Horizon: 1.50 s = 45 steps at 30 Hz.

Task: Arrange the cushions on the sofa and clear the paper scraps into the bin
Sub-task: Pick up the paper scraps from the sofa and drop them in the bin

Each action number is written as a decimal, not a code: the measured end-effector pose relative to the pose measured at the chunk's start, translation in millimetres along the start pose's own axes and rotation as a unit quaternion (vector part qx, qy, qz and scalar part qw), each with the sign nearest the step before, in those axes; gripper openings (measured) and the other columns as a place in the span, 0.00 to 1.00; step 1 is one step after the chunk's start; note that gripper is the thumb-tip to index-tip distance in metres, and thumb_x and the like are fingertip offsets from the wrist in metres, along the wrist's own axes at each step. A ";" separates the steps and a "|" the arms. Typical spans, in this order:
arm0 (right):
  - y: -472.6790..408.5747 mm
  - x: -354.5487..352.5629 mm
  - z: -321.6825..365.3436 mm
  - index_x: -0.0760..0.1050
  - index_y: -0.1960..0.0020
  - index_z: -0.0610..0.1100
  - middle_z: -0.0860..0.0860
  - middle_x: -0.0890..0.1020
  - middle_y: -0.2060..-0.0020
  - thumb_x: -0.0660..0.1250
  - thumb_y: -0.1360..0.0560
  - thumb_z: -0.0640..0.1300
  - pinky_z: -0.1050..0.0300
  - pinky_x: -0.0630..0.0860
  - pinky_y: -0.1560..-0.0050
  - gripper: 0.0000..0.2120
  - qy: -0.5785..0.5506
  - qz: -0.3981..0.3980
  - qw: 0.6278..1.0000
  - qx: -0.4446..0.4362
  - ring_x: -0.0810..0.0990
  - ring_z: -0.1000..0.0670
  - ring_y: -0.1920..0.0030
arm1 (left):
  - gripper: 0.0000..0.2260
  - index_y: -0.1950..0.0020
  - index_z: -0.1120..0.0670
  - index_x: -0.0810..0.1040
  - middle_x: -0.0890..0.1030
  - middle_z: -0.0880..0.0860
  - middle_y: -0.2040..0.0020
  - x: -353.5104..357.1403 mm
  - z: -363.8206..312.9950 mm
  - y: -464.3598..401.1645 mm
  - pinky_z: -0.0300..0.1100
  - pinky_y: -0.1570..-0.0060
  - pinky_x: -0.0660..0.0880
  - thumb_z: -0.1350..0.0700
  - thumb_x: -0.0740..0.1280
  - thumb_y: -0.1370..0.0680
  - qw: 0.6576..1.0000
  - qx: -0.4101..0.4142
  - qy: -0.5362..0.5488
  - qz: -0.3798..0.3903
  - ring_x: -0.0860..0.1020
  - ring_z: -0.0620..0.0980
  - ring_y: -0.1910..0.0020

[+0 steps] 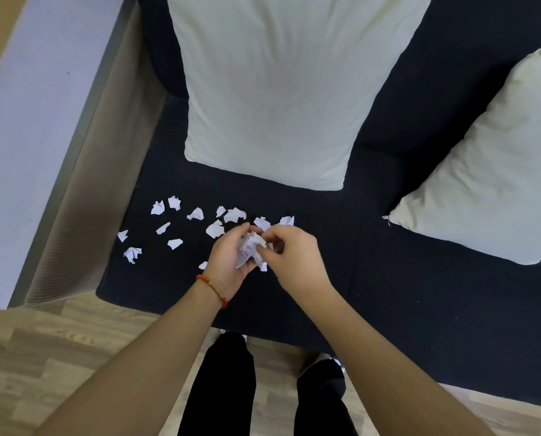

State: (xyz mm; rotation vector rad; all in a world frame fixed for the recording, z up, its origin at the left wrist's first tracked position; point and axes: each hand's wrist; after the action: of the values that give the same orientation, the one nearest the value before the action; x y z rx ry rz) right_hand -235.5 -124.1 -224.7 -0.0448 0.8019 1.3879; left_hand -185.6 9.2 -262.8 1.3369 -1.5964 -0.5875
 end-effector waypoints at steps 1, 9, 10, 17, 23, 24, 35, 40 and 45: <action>-3.0 4.2 4.9 0.83 0.52 0.48 0.54 0.80 0.58 0.73 0.22 0.41 0.64 0.75 0.60 0.03 0.027 0.002 1.000 -0.009 0.78 0.56 0.61 | 0.13 0.49 0.56 0.82 0.84 0.56 0.51 3.1 1.6 1.1 0.46 0.49 0.81 0.50 0.62 0.14 1.000 -0.001 0.002 0.008 0.84 0.51 0.51; -12.4 28.5 14.7 0.81 0.45 0.41 0.49 0.74 0.51 0.64 0.17 0.38 0.54 0.79 0.59 0.07 0.156 -0.021 0.987 -0.004 0.79 0.48 0.60 | 0.10 0.53 0.54 0.83 0.80 0.55 0.57 7.5 -1.2 9.6 0.42 0.55 0.80 0.50 0.69 0.17 0.996 0.070 -0.051 0.014 0.80 0.51 0.54; -12.8 29.2 15.9 0.80 0.43 0.41 0.50 0.74 0.50 0.64 0.17 0.39 0.56 0.78 0.60 0.07 0.150 -0.017 0.989 0.001 0.78 0.49 0.60 | 0.10 0.53 0.55 0.83 0.80 0.56 0.57 7.7 -1.8 9.6 0.42 0.55 0.80 0.50 0.70 0.18 0.996 0.074 -0.053 0.009 0.80 0.52 0.54; -16.1 5.7 4.8 0.79 0.40 0.51 0.55 0.77 0.47 0.71 0.23 0.49 0.58 0.80 0.54 0.12 0.055 -0.006 0.998 0.005 0.80 0.55 0.52 | 0.10 0.46 0.58 0.82 0.83 0.55 0.53 -8.3 -11.3 3.3 0.45 0.55 0.83 0.52 0.67 0.16 1.000 0.011 0.019 -0.008 0.83 0.51 0.59; -42.7 10.4 -66.1 0.75 0.28 0.48 0.52 0.76 0.31 0.65 0.17 0.51 0.53 0.74 0.34 0.18 0.143 -0.091 0.986 -0.008 0.72 0.48 0.31 | 0.13 0.53 0.56 0.81 0.80 0.53 0.61 -27.4 -28.4 5.4 0.43 0.63 0.82 0.50 0.63 0.14 0.996 0.000 0.083 0.010 0.79 0.48 0.72; -45.6 16.2 -75.5 0.74 0.26 0.47 0.51 0.74 0.28 0.64 0.17 0.51 0.51 0.71 0.28 0.20 0.165 -0.088 0.982 -0.035 0.70 0.48 0.28 | 0.15 0.55 0.55 0.82 0.80 0.53 0.61 -32.3 -29.5 5.9 0.43 0.63 0.82 0.50 0.63 0.14 0.996 0.001 0.090 0.015 0.80 0.48 0.70; -32.2 77.8 -90.2 0.61 0.18 0.40 0.45 0.66 0.20 0.67 0.21 0.65 0.46 0.58 0.18 0.42 0.266 0.018 0.936 -0.229 0.60 0.46 0.18 | 0.13 0.58 0.53 0.81 0.81 0.51 0.60 -67.0 -28.1 10.4 0.41 0.63 0.82 0.48 0.66 0.17 0.994 0.015 0.106 -0.023 0.79 0.47 0.69; -38.2 84.8 -107.4 0.73 0.24 0.39 0.44 0.75 0.26 0.69 0.18 0.51 0.44 0.68 0.23 0.26 0.268 -0.059 0.912 -0.304 0.72 0.44 0.24 | 0.11 0.59 0.53 0.82 0.81 0.50 0.59 -70.6 -26.8 12.9 0.41 0.65 0.82 0.48 0.69 0.21 0.993 0.012 0.118 -0.022 0.81 0.46 0.64; -57.5 80.7 -107.3 0.81 0.35 0.40 0.44 0.82 0.39 0.68 0.16 0.44 0.45 0.78 0.37 0.13 0.249 -0.107 0.907 -0.322 0.81 0.42 0.39 | 0.15 0.59 0.55 0.84 0.85 0.52 0.57 -64.9 -26.5 10.9 0.43 0.63 0.84 0.50 0.66 0.16 0.988 0.027 0.148 -0.027 0.85 0.48 0.59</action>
State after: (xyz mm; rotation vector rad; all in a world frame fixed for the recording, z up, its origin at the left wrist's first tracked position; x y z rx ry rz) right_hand -238.4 -119.4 -370.6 -1.0080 0.6874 1.3921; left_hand -170.2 78.4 -264.8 1.4382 -1.3458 -0.3609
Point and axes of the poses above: each hand's wrist, its own y-axis away from the middle knuckle, its own x-axis out of the palm, z = x × y
